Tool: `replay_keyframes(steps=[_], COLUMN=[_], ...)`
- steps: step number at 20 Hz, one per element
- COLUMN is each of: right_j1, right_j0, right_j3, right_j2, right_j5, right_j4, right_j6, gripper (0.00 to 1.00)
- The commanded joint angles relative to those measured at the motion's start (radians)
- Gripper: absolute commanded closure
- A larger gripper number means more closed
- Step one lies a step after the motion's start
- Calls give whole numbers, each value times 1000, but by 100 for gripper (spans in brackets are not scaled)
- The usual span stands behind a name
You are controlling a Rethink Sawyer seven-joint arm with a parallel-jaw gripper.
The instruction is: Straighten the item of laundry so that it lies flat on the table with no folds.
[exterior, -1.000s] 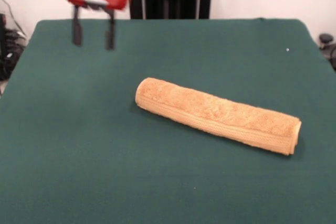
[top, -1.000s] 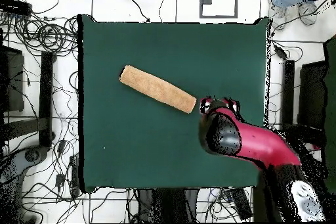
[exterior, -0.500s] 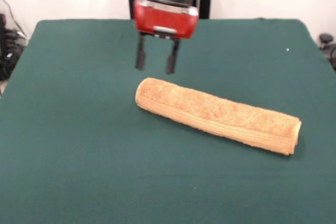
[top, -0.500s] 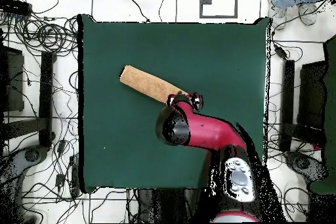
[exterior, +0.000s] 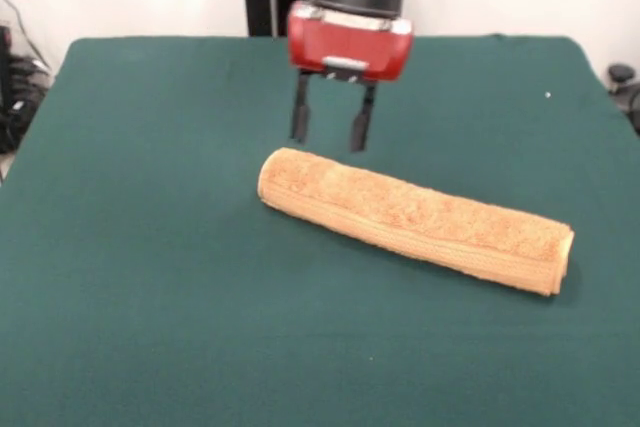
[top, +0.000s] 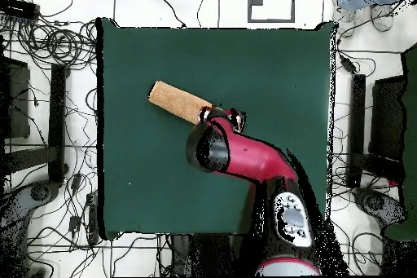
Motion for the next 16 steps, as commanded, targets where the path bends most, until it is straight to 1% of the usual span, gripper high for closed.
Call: replay_keyframes(steps=[1,3,5,6,8,11,13,16], right_j1=[105,119,115,110,106,117,131,145], right_j0=[-215,-191,-142,-101,-65,-91,-131,-210], right_j3=[-2,-12,-14,-18,-21,-22,-19,-17], right_j2=[324,298,231,178,126,153,203,303], right_j5=[-150,-212,-280,-325,-378,-400,-367,-280], right_j4=[-7,-21,-18,-6,7,-13,-18,-26], right_j6=[230,245,250,247,228,217,225,223], gripper=[0,0,0,0,0,0,0,0])
